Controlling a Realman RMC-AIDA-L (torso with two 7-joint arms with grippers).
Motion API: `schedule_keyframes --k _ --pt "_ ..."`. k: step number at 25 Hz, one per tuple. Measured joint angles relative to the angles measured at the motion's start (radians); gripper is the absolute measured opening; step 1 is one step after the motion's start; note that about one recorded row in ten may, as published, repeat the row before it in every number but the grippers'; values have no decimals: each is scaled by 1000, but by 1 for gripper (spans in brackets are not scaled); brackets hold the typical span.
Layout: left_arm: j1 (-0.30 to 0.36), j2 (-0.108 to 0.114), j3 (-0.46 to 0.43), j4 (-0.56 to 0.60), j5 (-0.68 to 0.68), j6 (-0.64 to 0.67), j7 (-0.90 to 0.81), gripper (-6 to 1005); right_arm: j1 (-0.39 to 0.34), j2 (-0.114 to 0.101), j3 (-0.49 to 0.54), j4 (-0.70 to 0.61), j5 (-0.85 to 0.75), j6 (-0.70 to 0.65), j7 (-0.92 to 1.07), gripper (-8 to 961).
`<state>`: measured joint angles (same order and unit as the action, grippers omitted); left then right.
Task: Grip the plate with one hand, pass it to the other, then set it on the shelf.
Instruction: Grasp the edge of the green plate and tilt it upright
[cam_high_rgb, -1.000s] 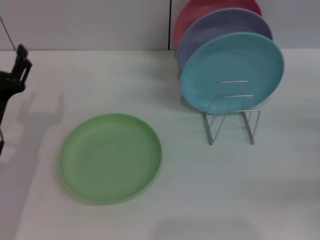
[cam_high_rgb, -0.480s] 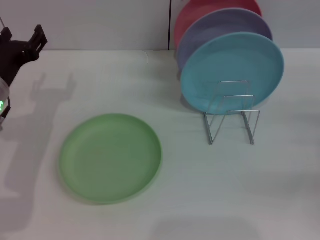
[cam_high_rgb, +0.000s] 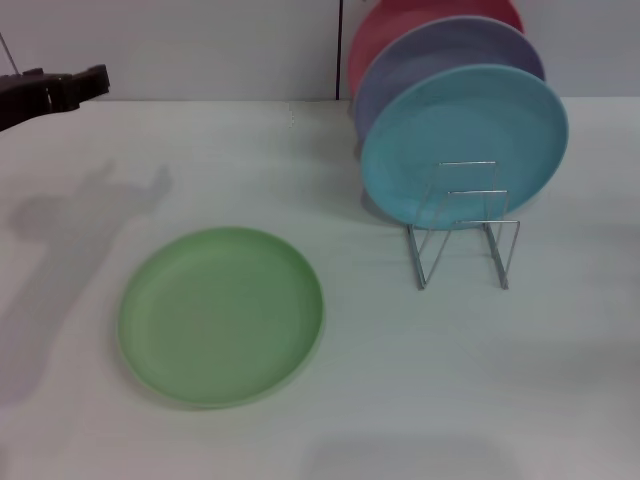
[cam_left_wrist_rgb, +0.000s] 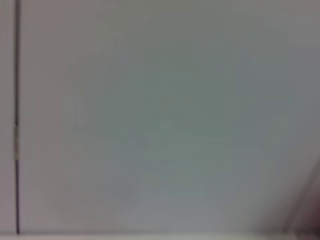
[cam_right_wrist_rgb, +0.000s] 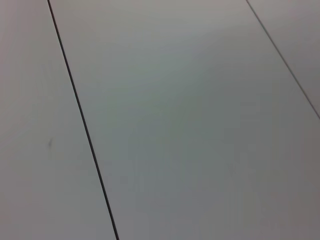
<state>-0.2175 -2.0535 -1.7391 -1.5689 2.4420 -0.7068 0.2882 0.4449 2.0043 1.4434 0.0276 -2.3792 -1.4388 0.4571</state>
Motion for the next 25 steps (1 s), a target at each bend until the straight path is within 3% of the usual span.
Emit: schedule_keyframes --k 1,4,5,7,8,12,19,25 --pt "0 0 0 0 0 0 0 756 0 0 0 0 0 0 0 458" --pt "-30 -2 -84 -72 3 -230 15 755 0 -1 0 0 0 0 0 458" --pt "-60 -1 -153 -107 6 -383 16 754 0 -2 0 -1 0 0 0 458" --pt "-60 -1 -153 -107 6 -383 16 754 0 -2 0 -1 0 0 0 458" --pt "-85 -2 -204 -128 26 -496 13 753 0 -2 0 -1 0 0 0 458" --pt "-151 -3 -236 -135 171 -682 -45 752 0 -4 0 0 0 0 -4 458" --pt "-232 -6 -187 -91 345 -805 -138 749 14 -9 0 2 0 0 -8 458" --pt "-291 -8 -147 -3 360 -849 -208 747 31 -20 0 2 0 1 -9 458"
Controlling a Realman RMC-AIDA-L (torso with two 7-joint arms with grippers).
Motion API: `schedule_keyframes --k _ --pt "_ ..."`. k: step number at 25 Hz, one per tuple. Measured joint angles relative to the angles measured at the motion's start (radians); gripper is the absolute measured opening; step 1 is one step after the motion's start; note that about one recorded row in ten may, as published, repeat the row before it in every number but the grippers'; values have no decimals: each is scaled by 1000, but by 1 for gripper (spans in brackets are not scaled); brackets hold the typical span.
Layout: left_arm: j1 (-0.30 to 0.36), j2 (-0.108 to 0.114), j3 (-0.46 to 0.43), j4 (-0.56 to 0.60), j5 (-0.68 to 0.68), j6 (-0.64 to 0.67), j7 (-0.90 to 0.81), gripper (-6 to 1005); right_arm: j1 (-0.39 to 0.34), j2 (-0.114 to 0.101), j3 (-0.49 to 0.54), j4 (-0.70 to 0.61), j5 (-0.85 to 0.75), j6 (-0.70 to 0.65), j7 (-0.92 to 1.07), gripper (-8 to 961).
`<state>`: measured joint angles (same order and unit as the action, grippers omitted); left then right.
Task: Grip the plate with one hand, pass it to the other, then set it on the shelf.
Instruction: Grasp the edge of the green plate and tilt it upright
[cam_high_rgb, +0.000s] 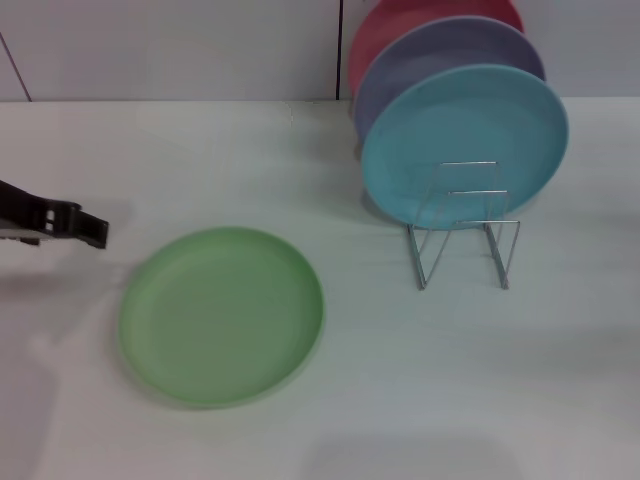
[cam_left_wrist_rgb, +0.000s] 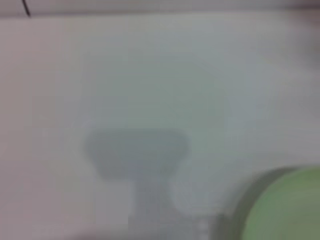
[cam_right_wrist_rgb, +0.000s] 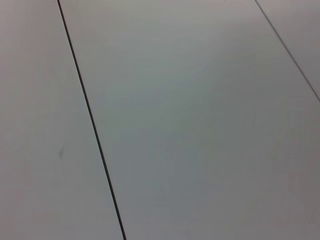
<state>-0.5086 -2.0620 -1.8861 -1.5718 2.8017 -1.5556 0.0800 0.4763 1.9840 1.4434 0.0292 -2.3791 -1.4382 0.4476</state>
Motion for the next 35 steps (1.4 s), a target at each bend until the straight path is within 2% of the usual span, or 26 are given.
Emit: schedule_keyframes --k 2,5,11,12,20,35 --pt "-9 -1 4 16 1 -5 -10 747 8 -8 0 0 0 8 -1 458" --pt "-56 -2 31 96 1 -27 -73 745 11 -12 0 5 0 12 -1 458" --pt "-90 -2 45 185 2 -32 -121 743 12 -17 0 23 0 8 -1 458" --pt "-104 -1 45 228 2 -23 -126 743 13 -19 0 23 0 7 -1 458" --pt "-120 0 45 305 11 26 -129 740 31 -43 0 25 2 20 -1 458" --pt "-136 -2 56 372 3 51 -118 735 41 -47 4 26 3 41 -15 458"
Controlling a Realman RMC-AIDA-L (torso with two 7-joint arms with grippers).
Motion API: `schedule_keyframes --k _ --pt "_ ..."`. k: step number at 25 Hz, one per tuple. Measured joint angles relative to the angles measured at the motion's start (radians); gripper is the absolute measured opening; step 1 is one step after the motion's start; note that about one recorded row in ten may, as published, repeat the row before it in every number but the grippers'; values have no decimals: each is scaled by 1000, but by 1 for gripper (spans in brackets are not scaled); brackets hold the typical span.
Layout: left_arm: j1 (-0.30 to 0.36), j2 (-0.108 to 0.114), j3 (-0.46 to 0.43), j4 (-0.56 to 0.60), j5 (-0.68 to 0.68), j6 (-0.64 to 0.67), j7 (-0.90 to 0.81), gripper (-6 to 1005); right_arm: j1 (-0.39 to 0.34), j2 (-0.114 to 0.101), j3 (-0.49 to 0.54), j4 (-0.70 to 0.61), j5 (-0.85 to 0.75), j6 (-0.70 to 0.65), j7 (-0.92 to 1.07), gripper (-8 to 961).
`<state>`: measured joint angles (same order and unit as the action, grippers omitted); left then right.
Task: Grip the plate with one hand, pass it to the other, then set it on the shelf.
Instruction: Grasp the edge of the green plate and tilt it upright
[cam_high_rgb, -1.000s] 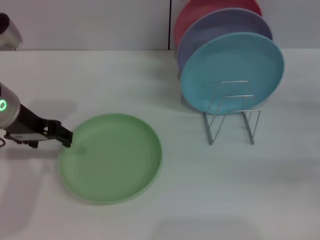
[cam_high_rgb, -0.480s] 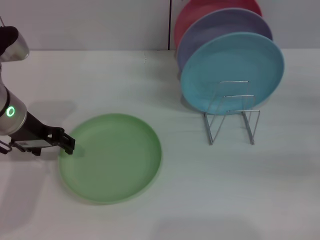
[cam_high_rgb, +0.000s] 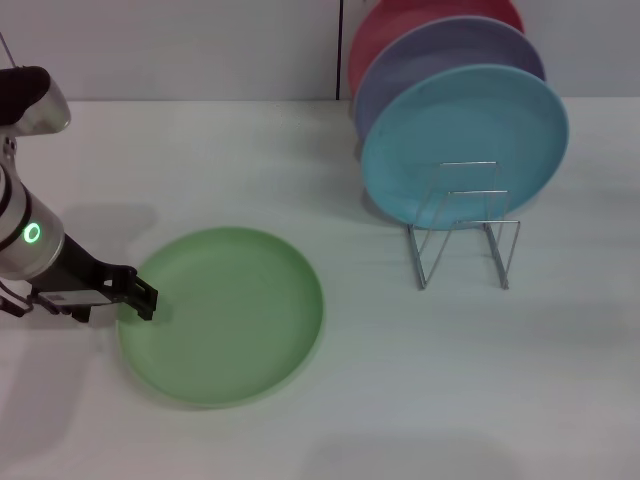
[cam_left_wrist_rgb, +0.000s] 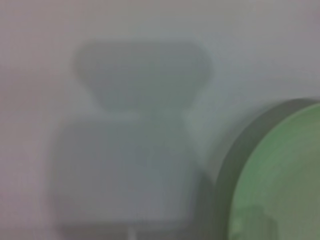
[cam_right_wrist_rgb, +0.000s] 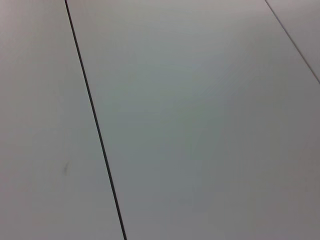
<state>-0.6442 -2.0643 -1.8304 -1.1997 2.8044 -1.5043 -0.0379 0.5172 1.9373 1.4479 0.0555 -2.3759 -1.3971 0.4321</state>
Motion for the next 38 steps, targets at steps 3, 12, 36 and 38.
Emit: schedule_keyframes --k 3,12,36,38 --pt "0 0 5 3 0 1 1 734 0 0 0 2 -1 0 0 458" --pt "-2 -1 16 15 0 1 9 731 -1 1 -1 14 -2 2 0 457" --pt "-23 -2 34 57 0 15 26 534 0 2 1 14 -3 3 0 457" --pt "-23 -2 35 58 0 15 26 489 0 1 -1 15 -2 3 0 457"
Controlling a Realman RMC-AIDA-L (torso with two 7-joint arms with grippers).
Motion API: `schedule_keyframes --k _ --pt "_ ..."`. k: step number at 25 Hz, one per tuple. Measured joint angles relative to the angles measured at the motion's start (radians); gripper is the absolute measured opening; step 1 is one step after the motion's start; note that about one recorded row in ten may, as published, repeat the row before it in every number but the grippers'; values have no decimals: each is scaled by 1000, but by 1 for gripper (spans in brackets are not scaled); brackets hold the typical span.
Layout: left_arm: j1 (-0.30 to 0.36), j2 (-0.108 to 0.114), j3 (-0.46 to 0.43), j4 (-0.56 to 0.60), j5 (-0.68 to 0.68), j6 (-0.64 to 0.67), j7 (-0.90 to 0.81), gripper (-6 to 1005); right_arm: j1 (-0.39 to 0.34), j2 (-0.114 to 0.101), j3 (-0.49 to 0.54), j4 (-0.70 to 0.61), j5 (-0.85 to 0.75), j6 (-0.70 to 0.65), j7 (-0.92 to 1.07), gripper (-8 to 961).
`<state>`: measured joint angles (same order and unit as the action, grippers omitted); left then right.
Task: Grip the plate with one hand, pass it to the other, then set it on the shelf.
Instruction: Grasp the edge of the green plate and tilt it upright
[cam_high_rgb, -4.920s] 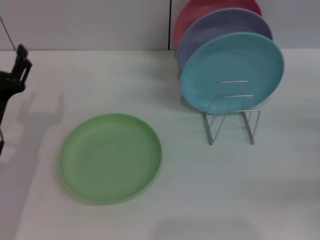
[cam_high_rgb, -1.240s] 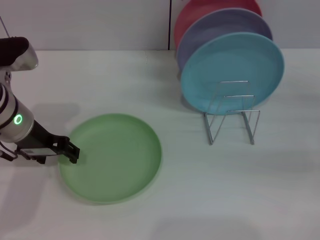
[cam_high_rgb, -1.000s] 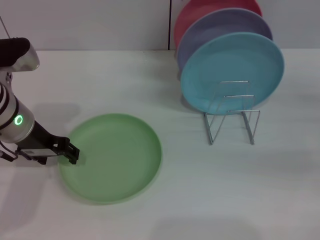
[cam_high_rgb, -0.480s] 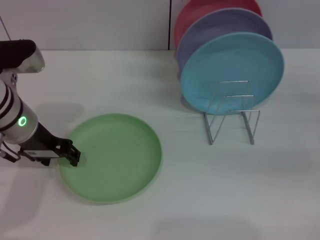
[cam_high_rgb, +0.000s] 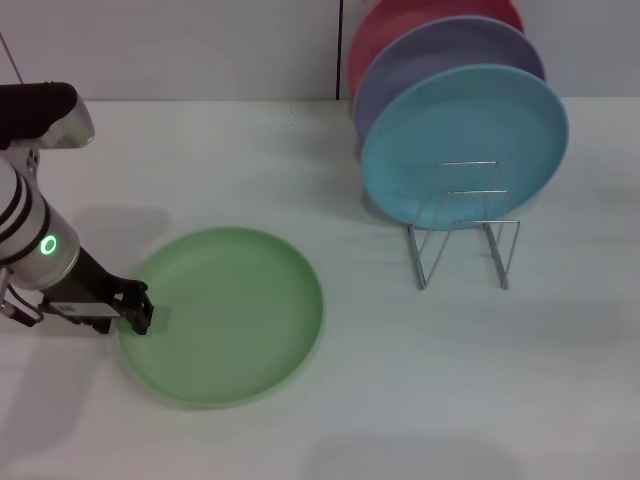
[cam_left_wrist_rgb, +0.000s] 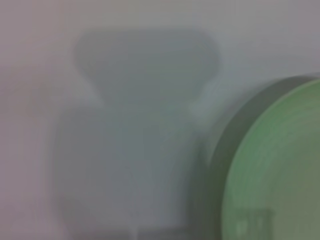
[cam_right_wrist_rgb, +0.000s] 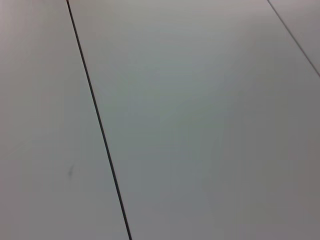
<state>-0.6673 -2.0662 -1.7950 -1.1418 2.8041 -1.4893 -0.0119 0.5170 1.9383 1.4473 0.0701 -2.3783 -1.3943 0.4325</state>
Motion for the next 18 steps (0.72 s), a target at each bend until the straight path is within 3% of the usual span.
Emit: schedule_keyframes --k 3,9,14,18 --pt "0 0 3 1 0 1 0 422 1 0 -1 2 1 0 0 457" --pt "0 0 19 1 0 5 0 423 5 -1 -2 2 1 0 0 457" --pt "0 1 20 1 1 6 0 247 6 -1 -3 2 1 0 0 457" --pt "0 2 20 1 0 6 0 239 6 -1 -4 2 1 0 0 457"
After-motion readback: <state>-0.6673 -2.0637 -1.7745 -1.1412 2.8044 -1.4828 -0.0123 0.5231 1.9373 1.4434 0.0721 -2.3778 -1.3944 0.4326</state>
